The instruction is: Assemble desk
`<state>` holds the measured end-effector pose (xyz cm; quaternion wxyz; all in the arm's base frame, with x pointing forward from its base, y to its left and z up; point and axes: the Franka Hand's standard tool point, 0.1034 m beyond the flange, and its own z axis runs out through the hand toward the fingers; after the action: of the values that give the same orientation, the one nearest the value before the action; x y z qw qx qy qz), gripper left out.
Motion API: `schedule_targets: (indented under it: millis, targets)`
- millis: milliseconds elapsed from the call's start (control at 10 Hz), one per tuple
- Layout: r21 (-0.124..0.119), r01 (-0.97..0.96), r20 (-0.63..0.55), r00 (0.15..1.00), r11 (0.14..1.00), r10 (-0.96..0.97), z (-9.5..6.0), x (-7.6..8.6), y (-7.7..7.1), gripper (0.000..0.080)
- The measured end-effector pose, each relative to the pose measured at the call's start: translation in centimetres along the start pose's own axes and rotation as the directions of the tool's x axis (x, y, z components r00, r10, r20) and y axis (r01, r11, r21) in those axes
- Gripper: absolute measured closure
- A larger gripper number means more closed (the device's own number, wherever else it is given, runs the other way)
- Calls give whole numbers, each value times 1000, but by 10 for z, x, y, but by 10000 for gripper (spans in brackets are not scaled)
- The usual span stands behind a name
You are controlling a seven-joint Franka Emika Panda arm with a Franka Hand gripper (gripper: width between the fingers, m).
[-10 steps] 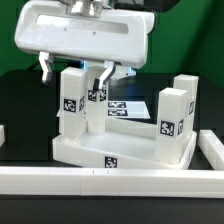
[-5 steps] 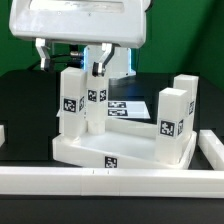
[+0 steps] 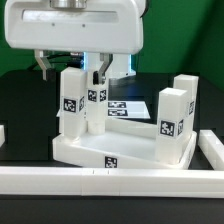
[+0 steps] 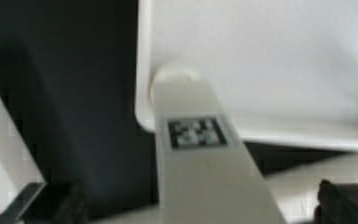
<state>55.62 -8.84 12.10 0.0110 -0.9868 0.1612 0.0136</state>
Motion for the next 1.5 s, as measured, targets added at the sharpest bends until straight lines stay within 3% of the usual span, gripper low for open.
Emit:
schedule_targets:
  millis: [500,700,900,1500]
  targets:
    - [-10,3,20,1000,1000,-3,-1,13,3,151]
    - [-11,7,18,1000,1000,-7,-2,14,-3,163]
    - [-11,5,18,1000,1000,-5,-1,14,-3,514]
    - [-13,-105,17,994,994,105,-1,14,-3,511]
